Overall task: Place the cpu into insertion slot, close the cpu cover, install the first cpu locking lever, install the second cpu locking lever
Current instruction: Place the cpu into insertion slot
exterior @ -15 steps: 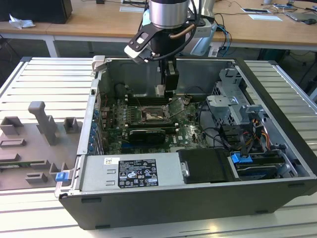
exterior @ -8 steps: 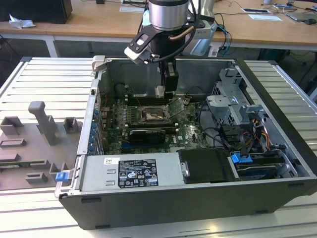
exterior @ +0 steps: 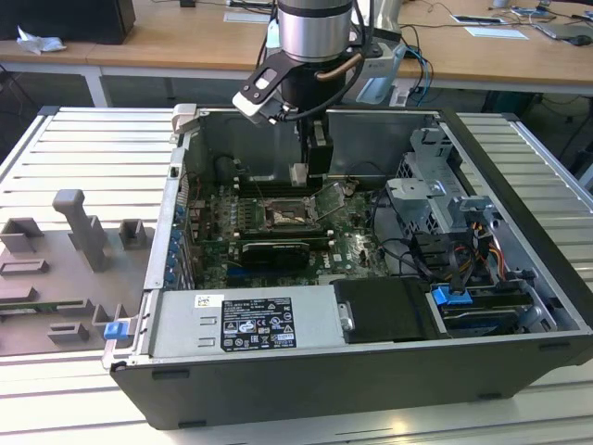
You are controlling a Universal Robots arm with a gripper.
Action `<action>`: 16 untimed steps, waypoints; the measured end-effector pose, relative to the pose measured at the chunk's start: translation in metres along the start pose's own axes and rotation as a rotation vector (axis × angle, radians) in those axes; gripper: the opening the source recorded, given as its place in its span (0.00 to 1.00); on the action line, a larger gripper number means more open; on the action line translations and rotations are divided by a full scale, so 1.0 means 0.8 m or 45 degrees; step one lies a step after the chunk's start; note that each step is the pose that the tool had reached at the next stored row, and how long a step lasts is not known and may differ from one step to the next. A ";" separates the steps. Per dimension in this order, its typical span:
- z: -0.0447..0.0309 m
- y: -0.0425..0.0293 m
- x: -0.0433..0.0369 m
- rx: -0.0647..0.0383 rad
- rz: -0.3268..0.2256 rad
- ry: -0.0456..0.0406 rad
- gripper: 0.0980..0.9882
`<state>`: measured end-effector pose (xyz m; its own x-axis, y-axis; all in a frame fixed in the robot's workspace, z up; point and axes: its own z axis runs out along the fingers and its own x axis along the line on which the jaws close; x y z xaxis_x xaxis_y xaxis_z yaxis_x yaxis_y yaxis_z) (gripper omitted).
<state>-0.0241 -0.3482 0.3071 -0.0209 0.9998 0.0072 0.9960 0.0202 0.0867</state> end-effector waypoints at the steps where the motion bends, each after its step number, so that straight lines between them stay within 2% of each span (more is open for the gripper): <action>1: 0.0005 -0.0001 0.000 0.000 0.001 0.000 0.50; 11: 0.0065 -0.0006 0.000 0.000 0.006 -0.002 0.50; 16: 0.0141 -0.0013 0.000 0.001 0.007 -0.003 0.50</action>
<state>-0.0242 -0.3482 0.2958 -0.0155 0.9999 0.0054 0.9962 0.0150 0.0862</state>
